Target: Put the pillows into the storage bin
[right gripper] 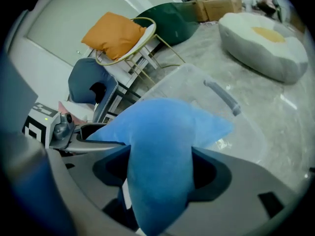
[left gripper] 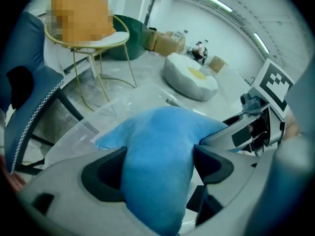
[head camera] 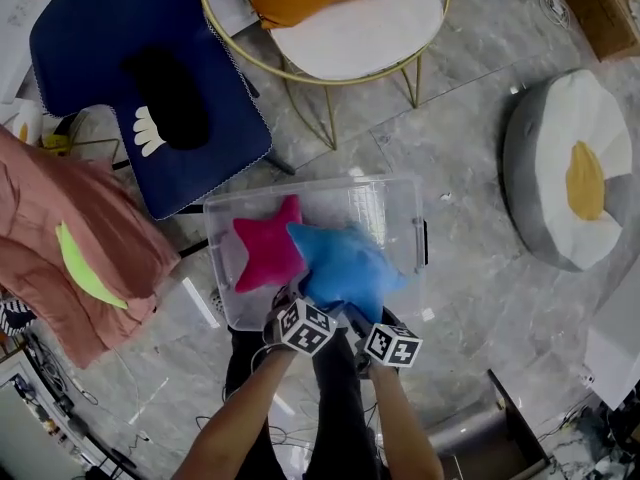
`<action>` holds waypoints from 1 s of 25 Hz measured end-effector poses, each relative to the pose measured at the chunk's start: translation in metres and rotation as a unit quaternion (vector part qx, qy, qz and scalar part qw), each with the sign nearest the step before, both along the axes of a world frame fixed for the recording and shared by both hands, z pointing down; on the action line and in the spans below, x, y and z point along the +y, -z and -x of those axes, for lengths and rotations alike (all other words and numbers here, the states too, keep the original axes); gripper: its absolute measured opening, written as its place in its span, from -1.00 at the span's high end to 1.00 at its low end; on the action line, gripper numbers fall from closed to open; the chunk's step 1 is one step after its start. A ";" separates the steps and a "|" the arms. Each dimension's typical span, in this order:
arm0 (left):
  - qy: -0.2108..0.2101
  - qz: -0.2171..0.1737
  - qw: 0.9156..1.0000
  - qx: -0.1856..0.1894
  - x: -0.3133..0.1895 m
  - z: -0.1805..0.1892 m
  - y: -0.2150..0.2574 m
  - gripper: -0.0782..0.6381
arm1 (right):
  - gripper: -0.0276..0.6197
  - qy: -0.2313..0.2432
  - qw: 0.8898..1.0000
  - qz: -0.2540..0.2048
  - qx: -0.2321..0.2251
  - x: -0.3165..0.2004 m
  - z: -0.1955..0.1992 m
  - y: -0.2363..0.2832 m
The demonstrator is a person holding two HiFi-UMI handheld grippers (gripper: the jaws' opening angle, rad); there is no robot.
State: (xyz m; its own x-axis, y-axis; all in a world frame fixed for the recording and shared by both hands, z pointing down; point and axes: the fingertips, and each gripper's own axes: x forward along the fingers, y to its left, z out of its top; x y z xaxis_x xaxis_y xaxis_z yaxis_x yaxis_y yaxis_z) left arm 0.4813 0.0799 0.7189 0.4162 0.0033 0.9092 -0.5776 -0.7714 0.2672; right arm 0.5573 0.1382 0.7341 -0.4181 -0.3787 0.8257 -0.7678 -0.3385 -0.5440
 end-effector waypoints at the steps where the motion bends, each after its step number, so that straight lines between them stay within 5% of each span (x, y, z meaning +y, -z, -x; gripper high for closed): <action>1: -0.013 -0.001 1.000 -0.004 0.000 -0.001 -0.007 -0.34 | -0.12 -0.016 1.000 0.003 -0.007 0.002 0.000 -0.008; 15: -0.006 -0.022 1.000 0.004 -0.035 0.028 -0.077 -0.34 | -0.13 -0.162 0.985 0.048 -0.015 0.001 0.032 -0.109; 25: 0.057 -0.012 0.998 0.032 -0.011 0.100 -0.068 -0.34 | -0.18 -0.084 0.992 0.082 0.045 0.022 0.080 -0.114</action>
State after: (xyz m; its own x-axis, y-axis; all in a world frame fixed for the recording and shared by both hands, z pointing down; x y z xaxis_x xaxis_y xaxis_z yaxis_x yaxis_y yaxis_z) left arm 0.3811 0.0685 0.7866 0.4705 -0.0693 0.8797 -0.6444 -0.7080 0.2889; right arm 0.4777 0.1605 0.8481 -0.2823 -0.2941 0.9131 -0.7357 -0.5445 -0.4028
